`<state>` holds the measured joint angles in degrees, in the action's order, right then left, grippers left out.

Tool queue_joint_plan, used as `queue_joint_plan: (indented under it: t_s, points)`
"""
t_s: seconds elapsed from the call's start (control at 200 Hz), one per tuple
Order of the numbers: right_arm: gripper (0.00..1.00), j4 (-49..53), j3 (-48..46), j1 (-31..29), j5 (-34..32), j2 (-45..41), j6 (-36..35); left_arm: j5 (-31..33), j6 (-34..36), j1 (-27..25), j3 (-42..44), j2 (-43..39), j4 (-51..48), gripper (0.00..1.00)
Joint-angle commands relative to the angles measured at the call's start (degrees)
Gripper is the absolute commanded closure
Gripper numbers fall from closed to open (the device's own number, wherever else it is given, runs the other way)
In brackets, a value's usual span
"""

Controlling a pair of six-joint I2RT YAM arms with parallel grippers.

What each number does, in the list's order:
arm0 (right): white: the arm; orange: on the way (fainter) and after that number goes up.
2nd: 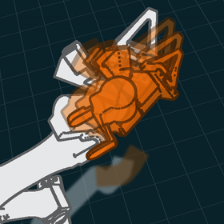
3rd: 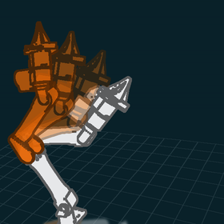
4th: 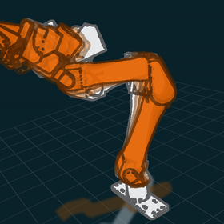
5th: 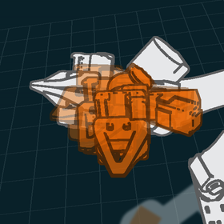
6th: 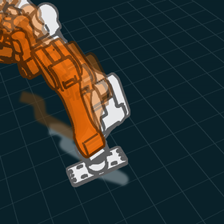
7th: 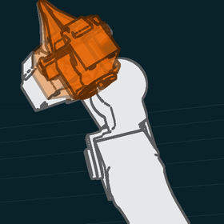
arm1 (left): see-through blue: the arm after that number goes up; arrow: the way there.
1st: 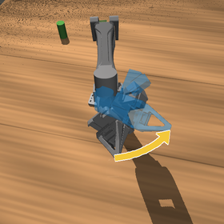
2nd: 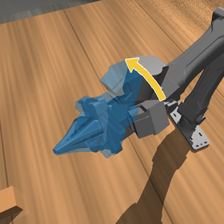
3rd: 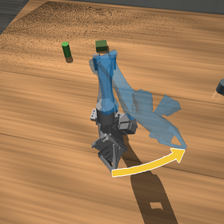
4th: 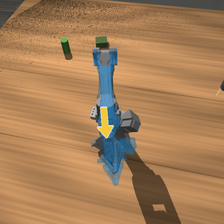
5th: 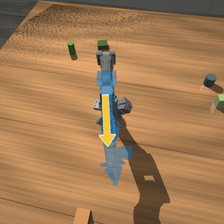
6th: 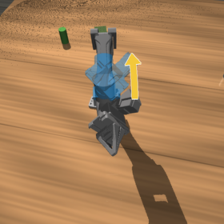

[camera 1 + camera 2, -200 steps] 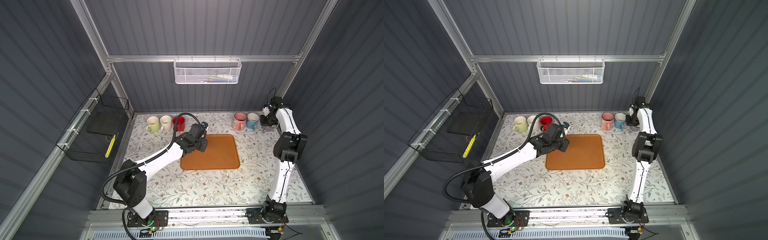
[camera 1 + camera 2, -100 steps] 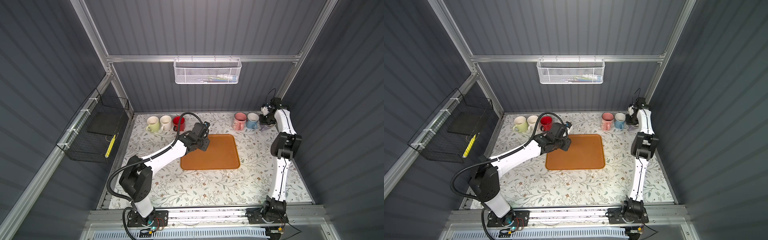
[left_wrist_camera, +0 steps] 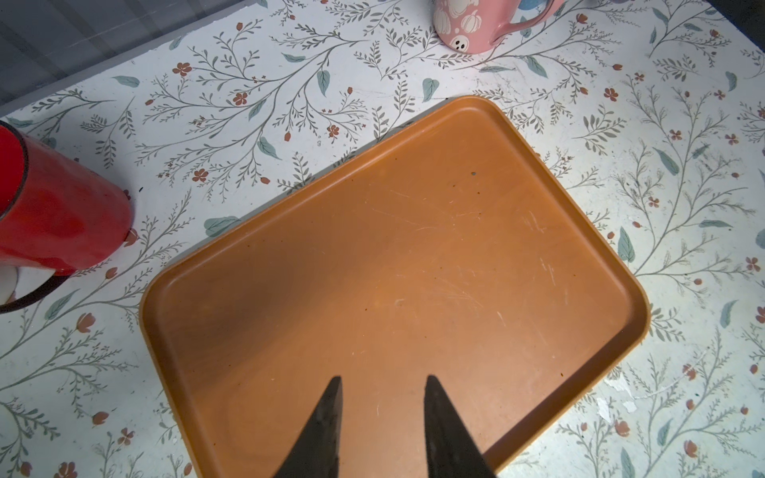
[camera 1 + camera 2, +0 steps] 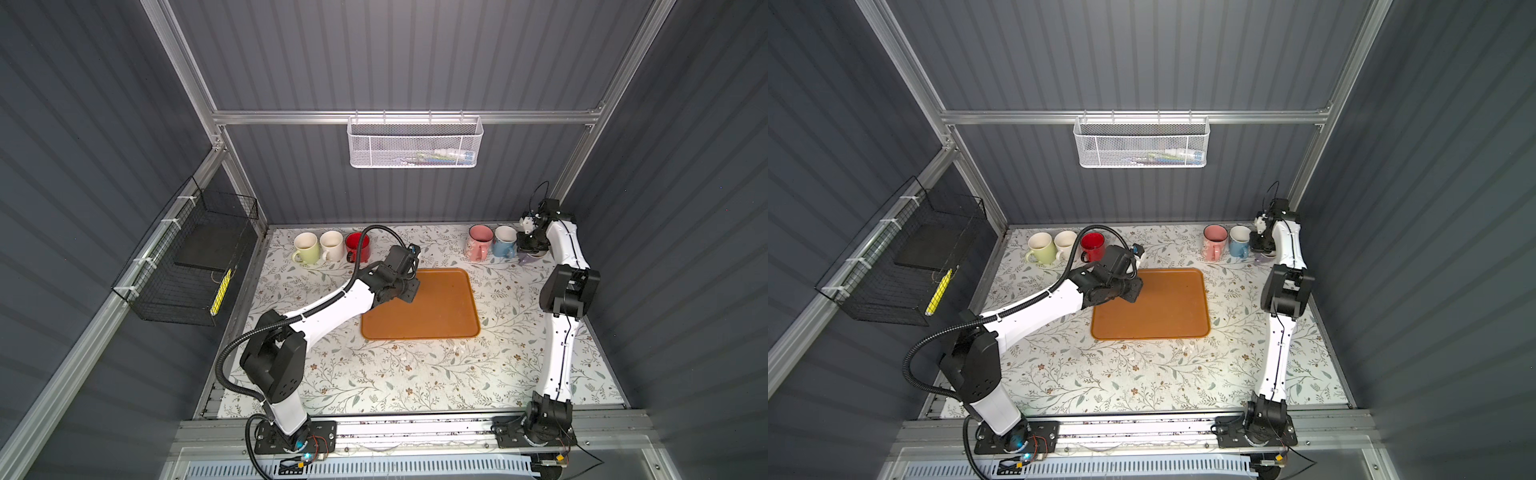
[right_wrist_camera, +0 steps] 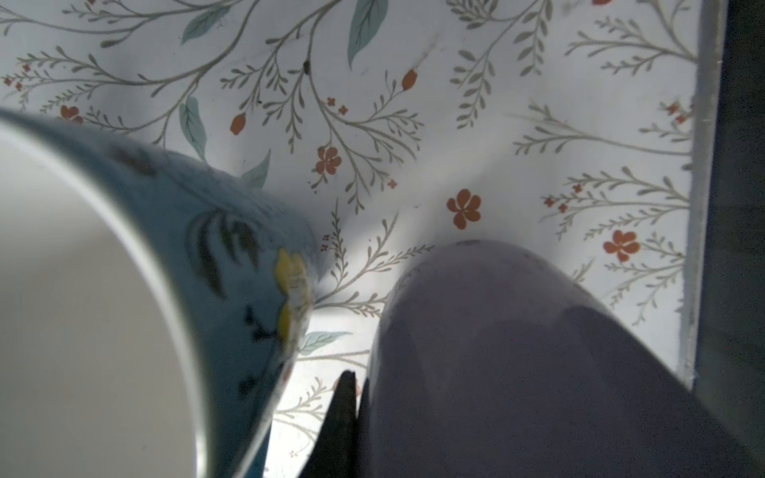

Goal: Turn the mug right side up
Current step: 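Move the lavender mug beside the blue mug with the right gripper, then lower the lavender mug upright onto the table and open the right gripper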

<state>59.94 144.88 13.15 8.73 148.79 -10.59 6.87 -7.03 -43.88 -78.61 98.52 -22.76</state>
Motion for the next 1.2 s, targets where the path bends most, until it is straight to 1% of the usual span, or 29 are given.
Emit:
queue_joint_plan:
  t_s: [0.0, 0.215, 0.685, 0.961, 1.191]
  points:
    - [1.0, -1.0, 1.1, 0.4, 0.5, -0.5, -0.2, -0.8, 0.2, 0.1, -1.0, -0.2, -0.6, 0.66]
    - [0.99, -1.7, 1.1, 0.2, -0.2, 0.1, 0.0, -0.6, -0.1, 0.1, -0.2, -0.8, -0.6, 0.66]
    - [0.81, -2.2, 1.1, 0.0, -0.7, 0.3, 0.4, -0.2, -0.2, 0.2, 0.8, -2.0, -0.7, 0.66]
    - [0.77, -2.3, 1.3, 0.0, -1.0, 0.1, 0.6, -0.5, -0.3, 0.2, 0.9, -2.2, -0.6, 0.66]
    - [0.68, -2.1, 1.5, 0.0, -3.3, -1.6, 0.9, -0.6, -0.3, 0.2, 0.9, -3.0, -0.7, 0.66]
